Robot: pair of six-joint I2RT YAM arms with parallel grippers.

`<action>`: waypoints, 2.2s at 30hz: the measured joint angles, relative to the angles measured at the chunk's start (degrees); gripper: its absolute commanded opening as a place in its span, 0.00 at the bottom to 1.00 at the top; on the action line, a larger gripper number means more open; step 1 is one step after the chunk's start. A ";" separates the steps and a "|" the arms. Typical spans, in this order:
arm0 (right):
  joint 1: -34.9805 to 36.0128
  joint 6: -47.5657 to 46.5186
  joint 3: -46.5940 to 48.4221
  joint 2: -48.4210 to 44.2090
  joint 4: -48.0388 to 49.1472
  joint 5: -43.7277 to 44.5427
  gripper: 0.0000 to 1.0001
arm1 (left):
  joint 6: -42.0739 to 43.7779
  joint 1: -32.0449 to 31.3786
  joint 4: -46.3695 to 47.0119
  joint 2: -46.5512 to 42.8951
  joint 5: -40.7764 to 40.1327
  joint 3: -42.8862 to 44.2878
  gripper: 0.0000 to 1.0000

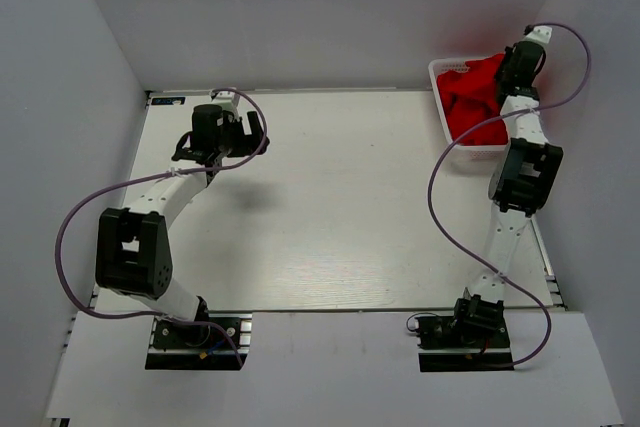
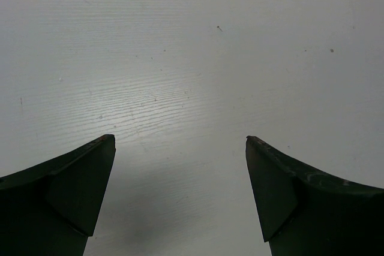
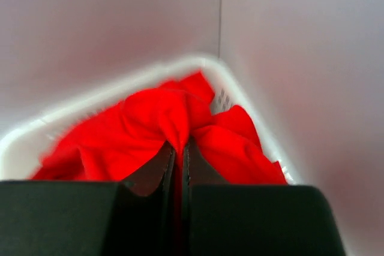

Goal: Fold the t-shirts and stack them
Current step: Grab crumpled tshirt from bin with the right arm, then move the tshirt to the center of the board

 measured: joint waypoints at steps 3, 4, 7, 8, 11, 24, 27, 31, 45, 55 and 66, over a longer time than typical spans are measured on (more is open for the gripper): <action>0.00 -1.20 0.00 -3.65 0.04 0.44 0.00 | 0.42 0.00 0.35 -0.98 0.20 -0.74 1.00; 0.00 -1.62 0.00 -5.05 0.20 0.55 0.00 | 0.44 0.00 0.39 -1.53 0.24 -1.16 1.00; 0.00 -2.69 0.48 -8.83 0.66 0.66 0.00 | 0.50 0.00 0.42 -2.75 0.39 -1.97 1.00; 0.00 -2.93 0.94 -9.88 0.81 0.50 0.00 | 0.66 0.00 0.59 -3.23 0.39 -2.32 1.00; 0.00 -3.45 1.97 -12.31 1.84 -0.68 0.00 | 0.90 0.00 0.85 -4.94 0.44 -3.52 1.00; 1.49 -3.26 9.44 -17.94 2.71 -12.74 0.00 | 1.31 0.00 1.68 -12.48 0.37 -5.40 1.00; 2.58 -2.40 9.46 -20.44 2.60 -17.77 0.00 | 1.27 0.00 1.49 -13.31 0.11 -5.40 1.00; 6.03 -0.87 9.46 -23.45 2.10 -27.43 0.00 | 0.81 0.00 0.20 -14.47 -0.15 -5.42 1.00; 26.64 4.39 -13.42 -34.34 8.00 -50.27 0.00 | -5.86 0.00 -11.17 -27.06 -9.94 -6.56 1.00; 32.33 7.41 -47.39 -37.83 19.67 -48.50 0.23 | -10.29 0.00 -18.67 -31.26 -17.00 -8.90 1.00; 32.30 3.37 -64.39 -40.00 10.93 -38.49 0.90 | -8.74 -0.44 -12.72 -19.65 -4.52 -12.46 1.00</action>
